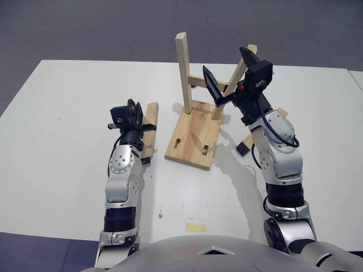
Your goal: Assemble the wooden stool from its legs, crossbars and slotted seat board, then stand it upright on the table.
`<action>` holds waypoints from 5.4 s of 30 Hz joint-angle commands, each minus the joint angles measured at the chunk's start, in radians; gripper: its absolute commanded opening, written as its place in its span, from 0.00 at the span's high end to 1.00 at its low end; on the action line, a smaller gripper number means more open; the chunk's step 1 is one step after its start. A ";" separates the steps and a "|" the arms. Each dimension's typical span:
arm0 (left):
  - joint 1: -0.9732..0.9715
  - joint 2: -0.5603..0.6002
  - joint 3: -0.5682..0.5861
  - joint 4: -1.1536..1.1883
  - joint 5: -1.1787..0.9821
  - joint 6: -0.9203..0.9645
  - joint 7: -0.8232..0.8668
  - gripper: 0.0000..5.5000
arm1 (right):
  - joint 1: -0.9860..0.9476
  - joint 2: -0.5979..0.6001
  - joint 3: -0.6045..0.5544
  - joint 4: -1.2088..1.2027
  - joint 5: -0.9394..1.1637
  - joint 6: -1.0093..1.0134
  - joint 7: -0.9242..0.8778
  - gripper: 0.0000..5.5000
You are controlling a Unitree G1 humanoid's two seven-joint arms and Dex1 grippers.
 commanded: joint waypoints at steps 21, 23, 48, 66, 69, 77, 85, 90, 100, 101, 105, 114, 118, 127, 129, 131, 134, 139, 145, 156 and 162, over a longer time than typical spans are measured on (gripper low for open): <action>-0.084 0.074 0.009 -0.029 -0.010 0.159 -0.072 0.68 | 0.001 0.008 0.000 -0.011 -0.021 -0.003 -0.036 0.02; -0.106 0.080 0.017 -0.045 -0.011 0.173 -0.073 0.63 | 0.003 0.009 0.001 -0.012 -0.021 -0.003 -0.037 0.02; -0.372 0.115 0.075 0.333 -0.015 0.173 -0.119 0.02 | 0.028 0.023 0.020 -0.030 -0.016 0.011 -0.035 0.02; -0.404 0.134 0.130 0.034 -0.075 0.240 -0.054 0.02 | 0.022 0.027 0.014 -0.029 -0.003 0.027 -0.040 0.02; -0.431 0.139 0.146 -0.056 -0.100 0.309 -0.038 0.02 | 0.034 0.030 0.014 -0.042 -0.008 0.028 -0.050 0.02; -0.356 0.235 0.188 -0.387 -0.223 0.762 -0.029 0.02 | 0.048 0.026 0.008 -0.054 -0.009 0.032 -0.055 0.02; -0.133 0.181 0.138 -0.410 -0.290 1.074 -0.032 0.02 | 0.075 0.027 0.012 -0.073 -0.014 0.035 -0.066 0.02; -0.093 0.222 0.027 -0.228 -0.205 1.016 -0.046 0.11 | 0.069 0.026 0.017 -0.069 -0.015 0.036 -0.068 0.02; -0.086 0.257 0.030 -0.165 -0.167 1.016 -0.076 0.45 | 0.063 0.027 0.016 -0.064 -0.022 0.032 -0.066 0.02; -0.078 0.261 0.026 -0.163 -0.168 1.017 -0.083 0.48 | 0.062 0.028 0.016 -0.063 -0.023 0.031 -0.067 0.02; -0.057 0.271 0.014 -0.150 -0.171 1.015 -0.107 0.61 | 0.058 0.029 0.014 -0.059 -0.026 0.029 -0.067 0.02; -0.244 0.271 0.147 -0.222 -0.068 0.703 0.003 0.62 | -0.061 0.065 -0.140 -0.040 0.233 0.216 -0.069 0.02; -0.359 0.371 0.050 -0.339 0.023 0.509 -0.075 0.62 | -0.163 0.074 -0.297 -0.029 0.643 0.458 -0.073 0.02; -0.319 0.511 -0.084 -0.535 -0.077 0.358 -0.431 0.62 | -0.195 0.114 -0.384 -0.002 1.197 0.599 -0.319 0.02; -0.284 0.511 -0.114 -0.553 -0.096 0.358 -0.464 0.62 | -0.179 0.116 -0.375 -0.013 1.237 0.596 -0.356 0.02; -0.262 0.492 -0.146 -0.564 -0.104 0.366 -0.468 0.62 | -0.176 0.113 -0.360 -0.028 1.254 0.590 -0.361 0.06; -0.242 0.482 -0.188 -0.569 -0.081 0.367 -0.462 0.62 | -0.173 0.093 -0.343 -0.059 1.302 0.599 -0.325 0.14; -0.248 0.444 -0.146 -0.549 -0.105 0.378 -0.435 0.62 | -0.129 0.006 -0.309 -0.092 1.294 0.626 -0.242 0.29; -0.261 0.407 -0.086 -0.551 -0.146 0.417 -0.401 0.63 | -0.105 -0.039 -0.291 -0.021 1.073 0.542 -0.234 0.21; -0.252 0.438 -0.132 -0.517 -0.077 0.418 -0.391 0.63 | -0.089 -0.108 -0.248 -0.166 1.279 0.625 -0.089 0.02; -0.229 0.446 -0.198 -0.532 -0.046 0.418 -0.408 0.63 | -0.165 -0.038 -0.185 -0.159 1.195 0.550 -0.149 0.02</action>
